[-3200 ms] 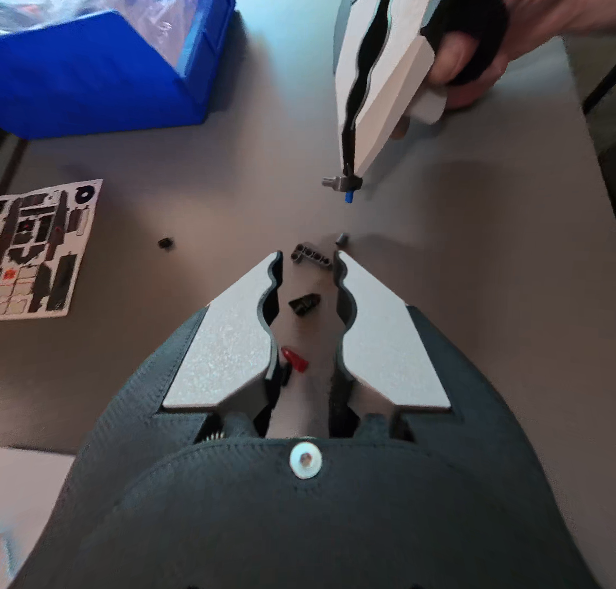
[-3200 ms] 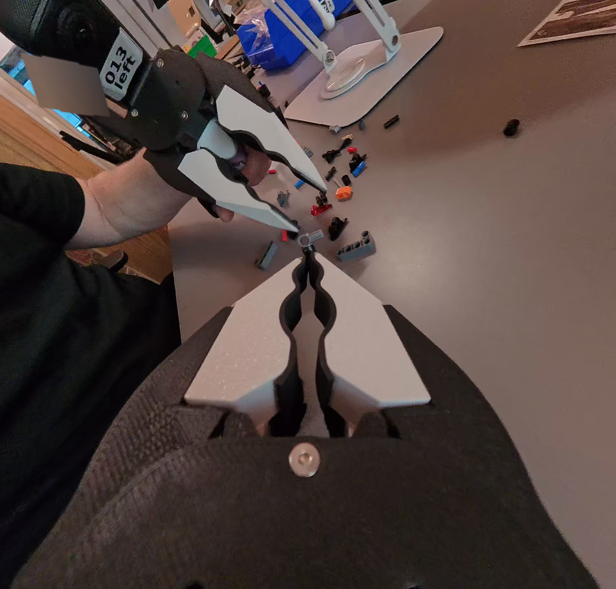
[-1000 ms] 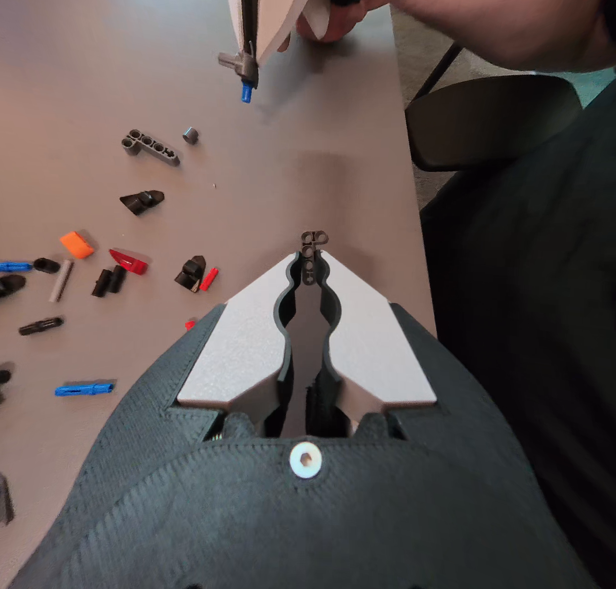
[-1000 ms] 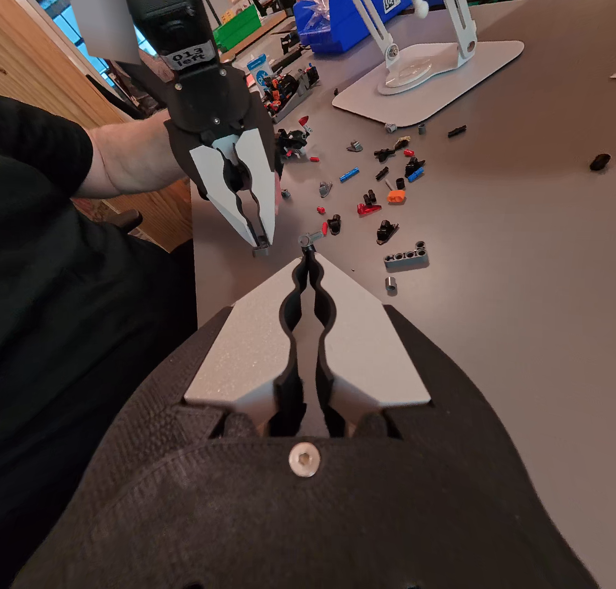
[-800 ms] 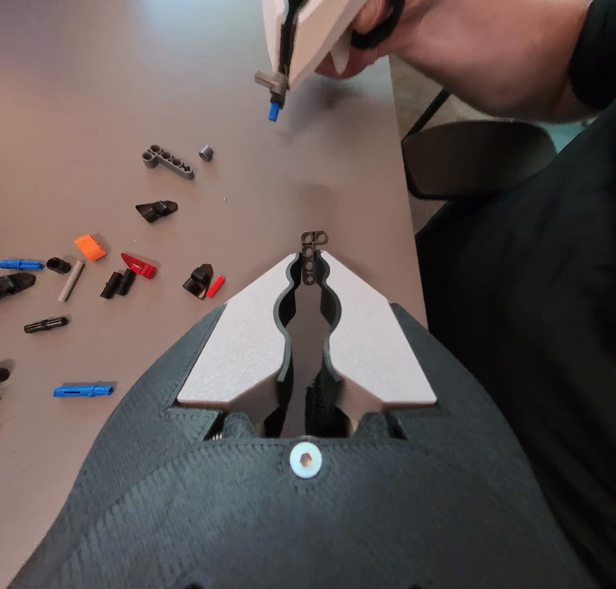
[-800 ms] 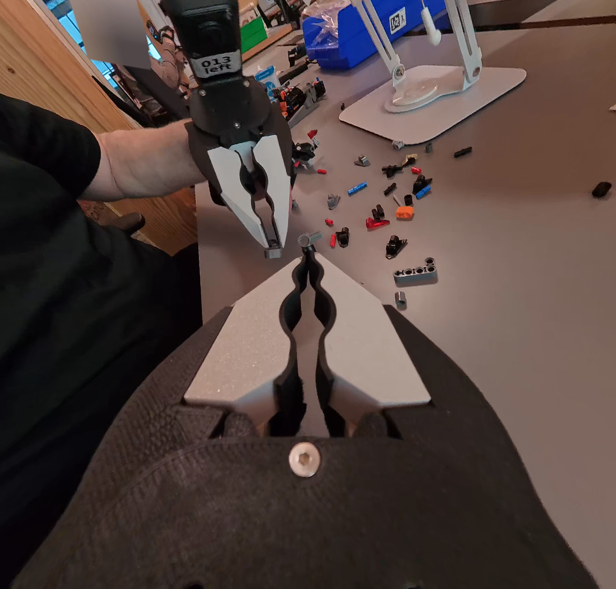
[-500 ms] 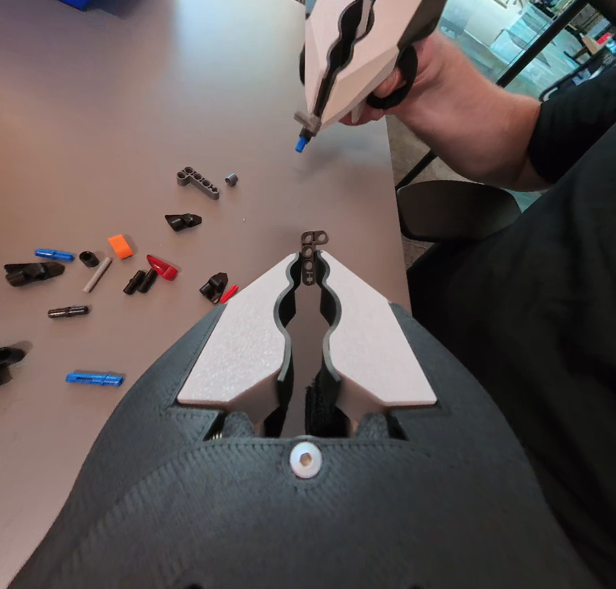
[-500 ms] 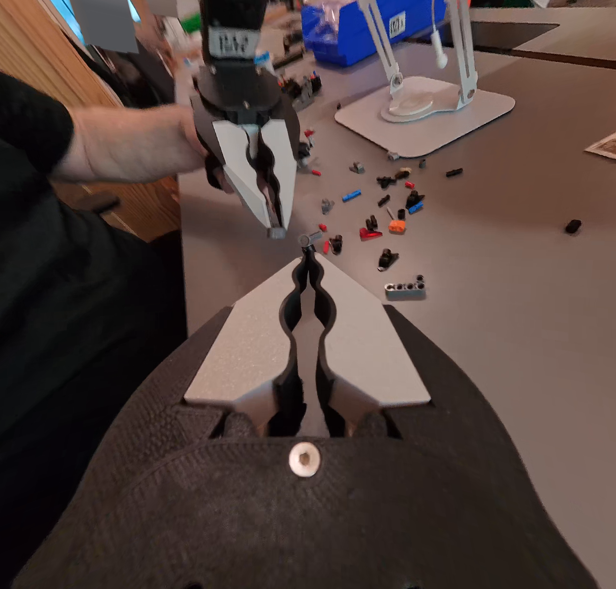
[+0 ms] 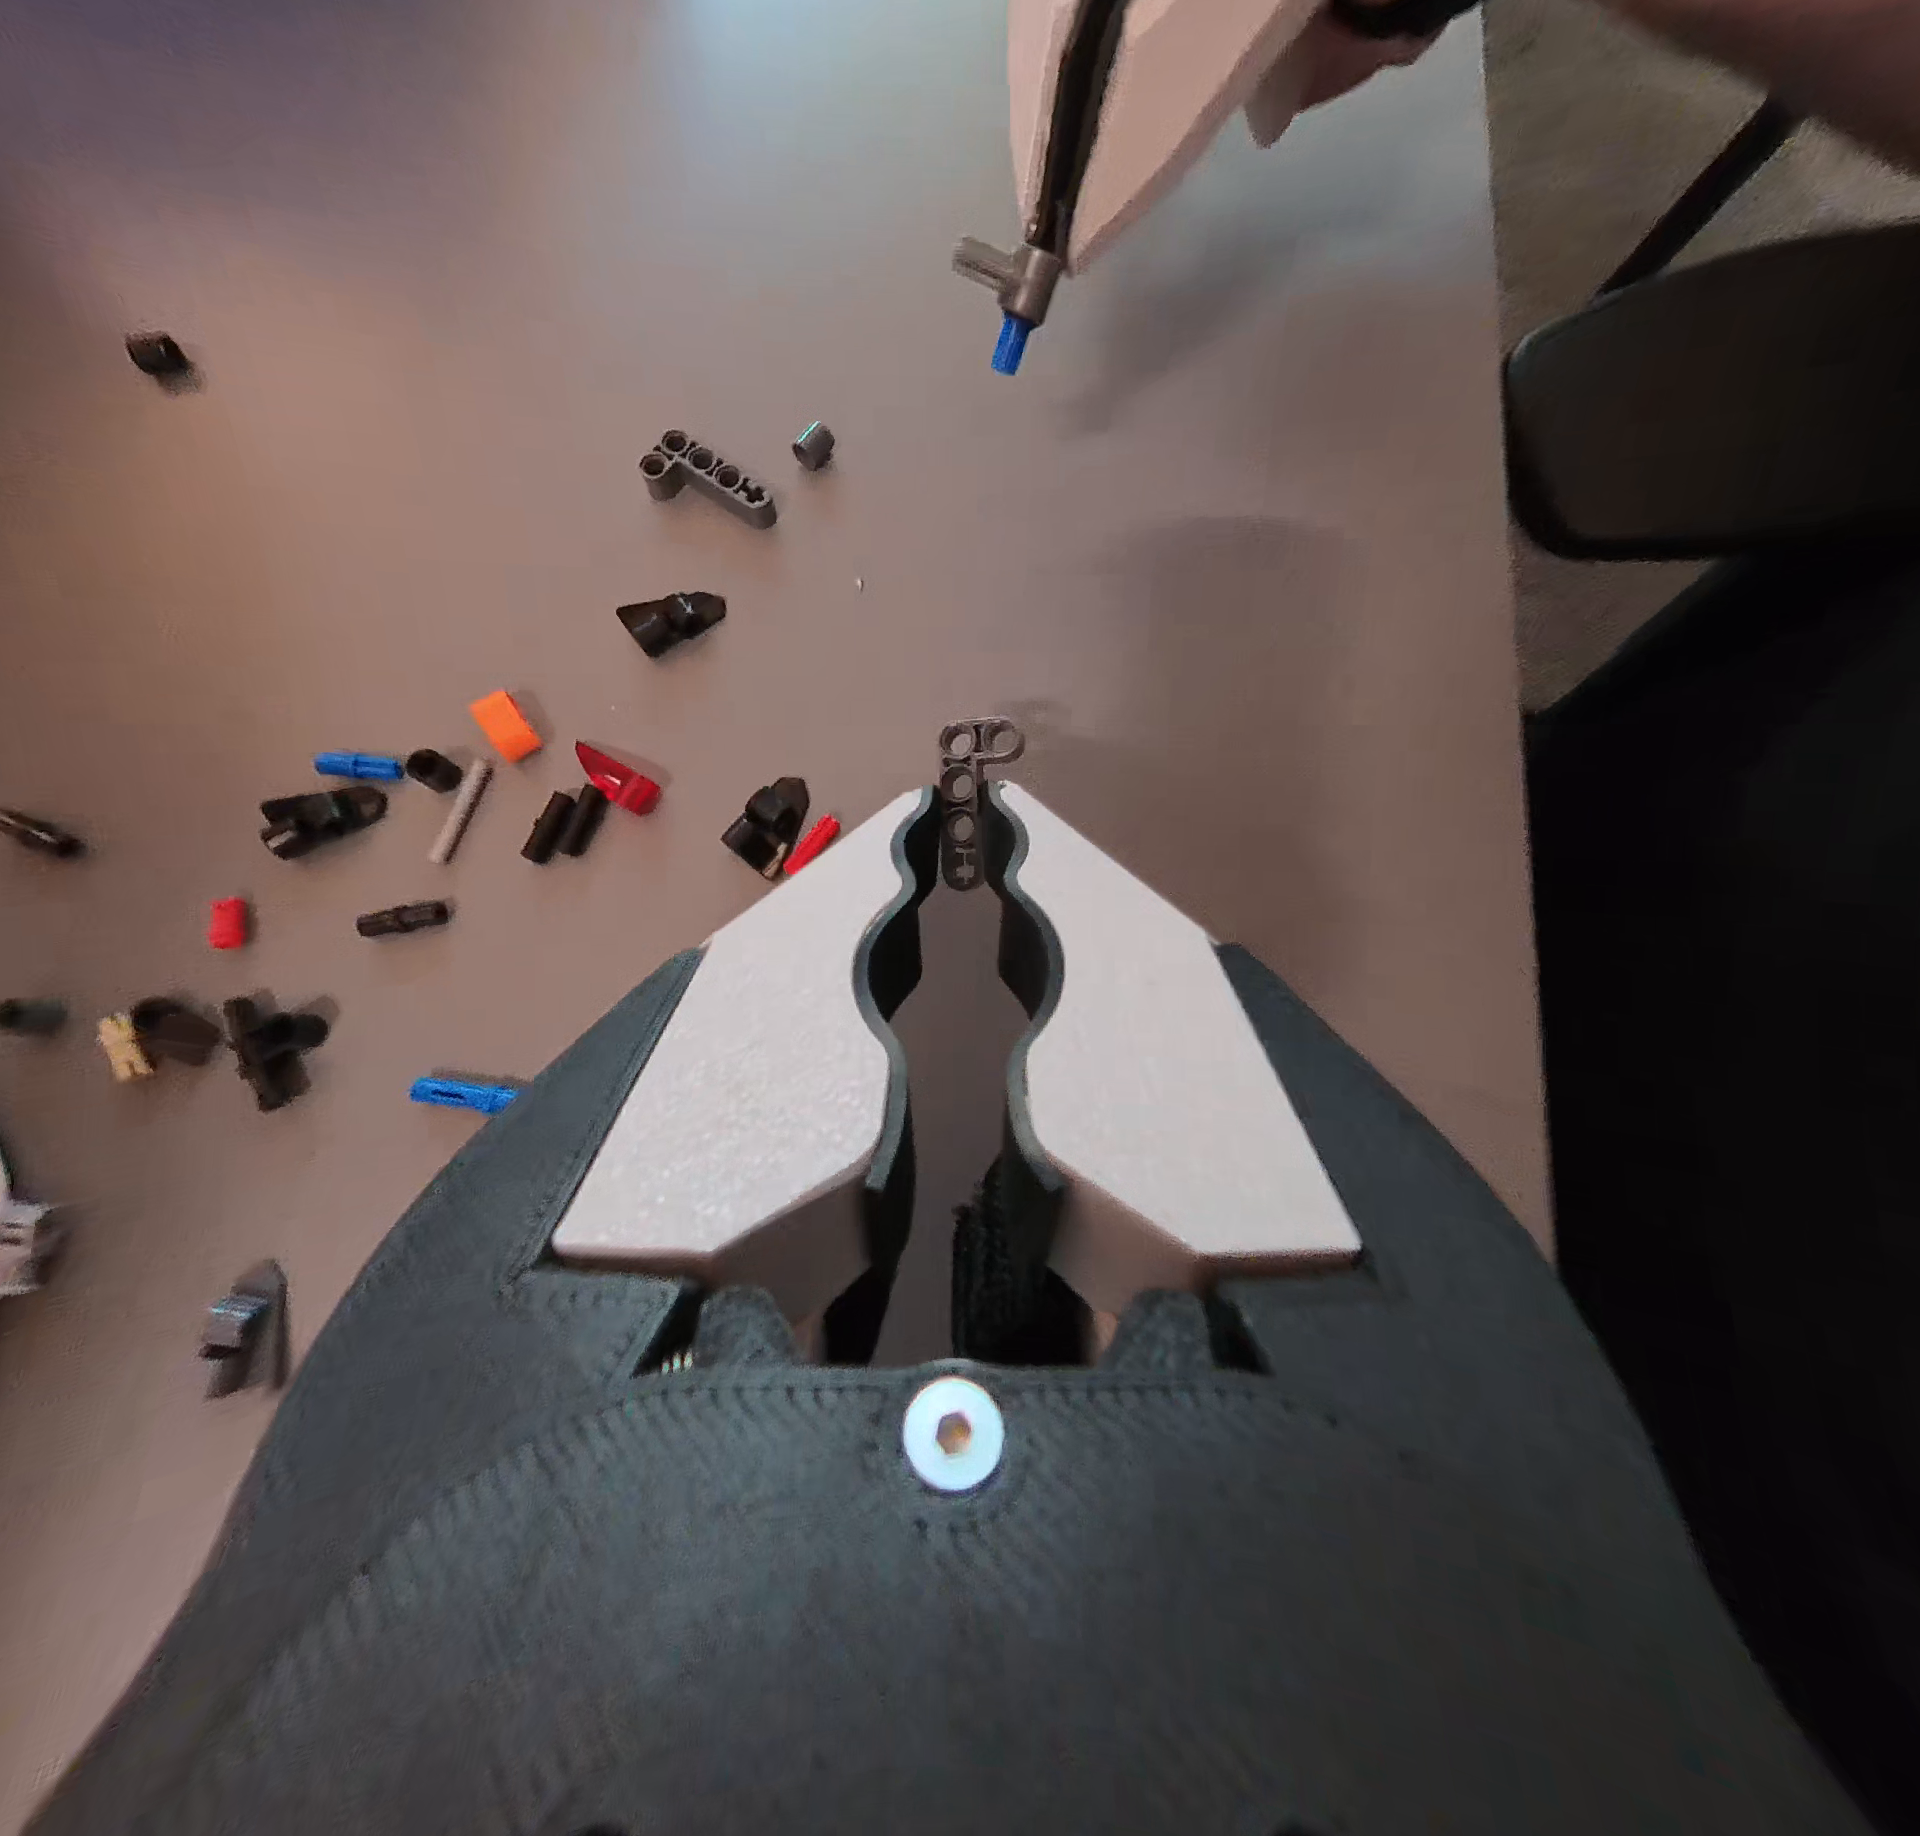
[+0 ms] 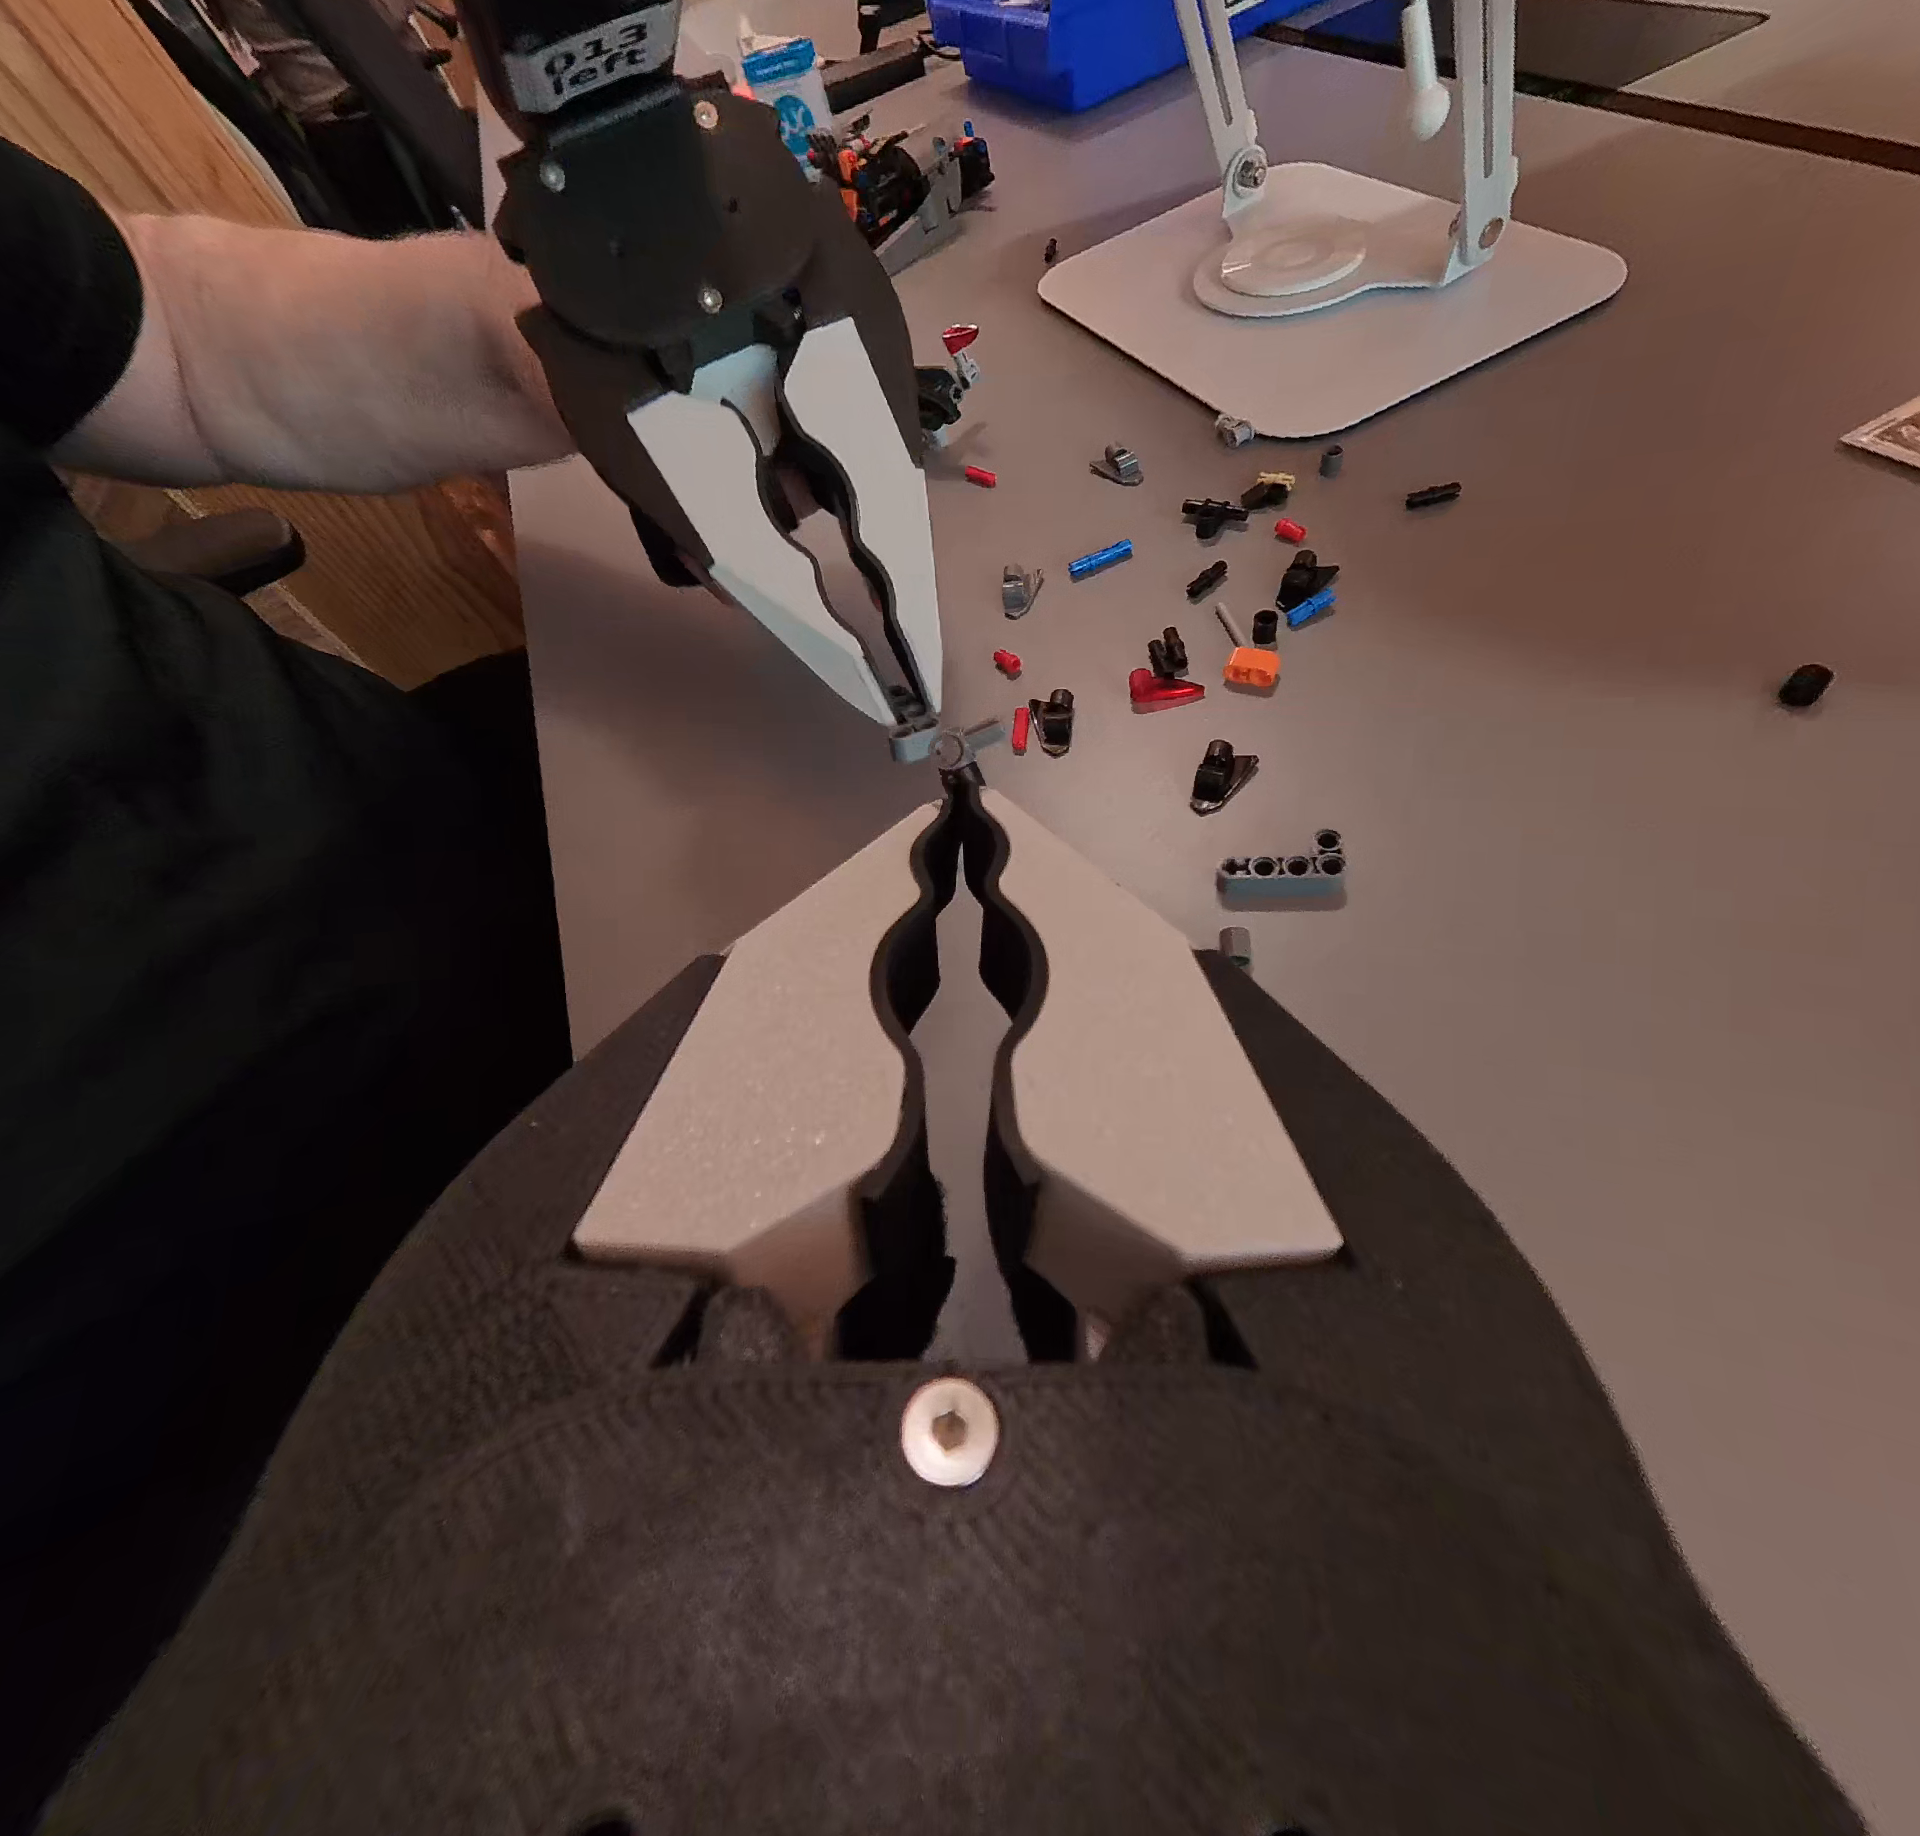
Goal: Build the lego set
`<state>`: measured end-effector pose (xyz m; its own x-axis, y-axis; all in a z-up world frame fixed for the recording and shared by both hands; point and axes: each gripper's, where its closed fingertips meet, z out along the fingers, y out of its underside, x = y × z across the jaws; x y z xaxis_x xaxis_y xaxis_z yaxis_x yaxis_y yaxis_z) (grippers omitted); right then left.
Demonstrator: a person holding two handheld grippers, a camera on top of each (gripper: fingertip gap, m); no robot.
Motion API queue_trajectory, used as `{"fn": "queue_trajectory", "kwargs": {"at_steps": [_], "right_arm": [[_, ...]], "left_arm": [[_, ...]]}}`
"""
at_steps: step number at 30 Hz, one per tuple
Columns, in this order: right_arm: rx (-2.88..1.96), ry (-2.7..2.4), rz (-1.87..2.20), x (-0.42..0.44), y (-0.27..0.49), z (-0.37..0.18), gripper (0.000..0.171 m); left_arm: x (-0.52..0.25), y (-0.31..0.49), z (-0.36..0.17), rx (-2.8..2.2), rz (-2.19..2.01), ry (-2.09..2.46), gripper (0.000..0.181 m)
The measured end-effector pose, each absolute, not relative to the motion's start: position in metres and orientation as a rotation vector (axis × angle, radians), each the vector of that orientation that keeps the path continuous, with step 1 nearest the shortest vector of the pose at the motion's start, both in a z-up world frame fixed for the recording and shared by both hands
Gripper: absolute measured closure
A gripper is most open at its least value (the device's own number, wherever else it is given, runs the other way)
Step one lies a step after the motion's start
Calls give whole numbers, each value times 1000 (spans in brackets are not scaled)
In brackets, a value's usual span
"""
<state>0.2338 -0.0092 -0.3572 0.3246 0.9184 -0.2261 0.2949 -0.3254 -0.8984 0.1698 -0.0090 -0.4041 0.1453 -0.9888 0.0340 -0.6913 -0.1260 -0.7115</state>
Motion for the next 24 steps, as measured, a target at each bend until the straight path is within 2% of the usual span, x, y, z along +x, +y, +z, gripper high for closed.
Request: {"fn": "queue_trajectory", "kwargs": {"at_steps": [8, 18, 24], "right_arm": [[-1825, -1116, 1001, 227, -17, -367, 171], [-1939, -1082, 1033, 215, -22, -379, 171], [-2000, -1058, 1047, 202, -30, -382, 171]], "left_arm": [[175, -8, -424, -1809, -451, 1752, 175], [163, -14, -429, -1879, -408, 1644, 175], [151, -24, -425, -1909, -407, 1574, 166]]}}
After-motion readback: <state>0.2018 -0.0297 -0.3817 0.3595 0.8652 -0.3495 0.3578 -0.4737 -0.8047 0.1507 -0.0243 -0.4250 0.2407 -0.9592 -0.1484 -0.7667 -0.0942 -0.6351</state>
